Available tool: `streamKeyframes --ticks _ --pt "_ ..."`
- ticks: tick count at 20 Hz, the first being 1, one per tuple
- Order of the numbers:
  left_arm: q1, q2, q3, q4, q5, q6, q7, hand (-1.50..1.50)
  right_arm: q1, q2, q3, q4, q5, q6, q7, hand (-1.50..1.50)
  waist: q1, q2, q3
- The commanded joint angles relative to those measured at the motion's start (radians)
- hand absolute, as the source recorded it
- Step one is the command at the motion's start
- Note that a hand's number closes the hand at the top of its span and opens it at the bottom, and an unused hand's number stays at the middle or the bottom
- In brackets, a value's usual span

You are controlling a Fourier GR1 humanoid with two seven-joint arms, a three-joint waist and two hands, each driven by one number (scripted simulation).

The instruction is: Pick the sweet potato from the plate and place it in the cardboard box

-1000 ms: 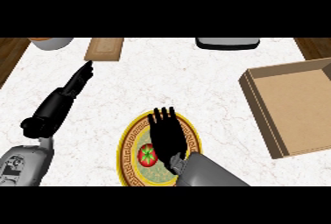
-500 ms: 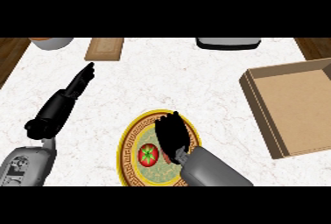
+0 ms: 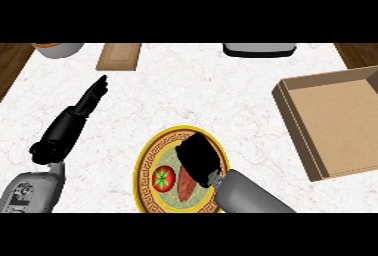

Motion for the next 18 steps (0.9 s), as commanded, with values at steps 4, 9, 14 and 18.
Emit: streamKeyframes --ticks 4,9,14,18 --pt "0.019 0.025 0.027 0.009 0.001 -0.001 -0.013 0.0 0.226 -0.22 0.241 -0.221 -0.085 -0.072 -0.467 1.5 -0.03 0.0 0.003" --pt "0.039 0.022 0.035 0.003 0.008 0.002 -0.007 0.0 0.301 -0.505 0.234 -0.457 -0.142 -0.248 -0.732 1.5 -0.058 -0.007 0.003" --pt "0.065 0.015 0.033 -0.004 -0.006 0.018 -0.022 0.0 0.396 -0.798 0.158 -0.711 -0.209 -0.445 -0.923 1.5 -0.075 -0.011 0.001" --pt "0.051 0.035 0.053 -0.01 0.01 0.002 -0.009 0.0 0.476 -1.019 0.024 -0.846 -0.391 -0.56 -1.063 1.5 -0.077 -0.005 0.001"
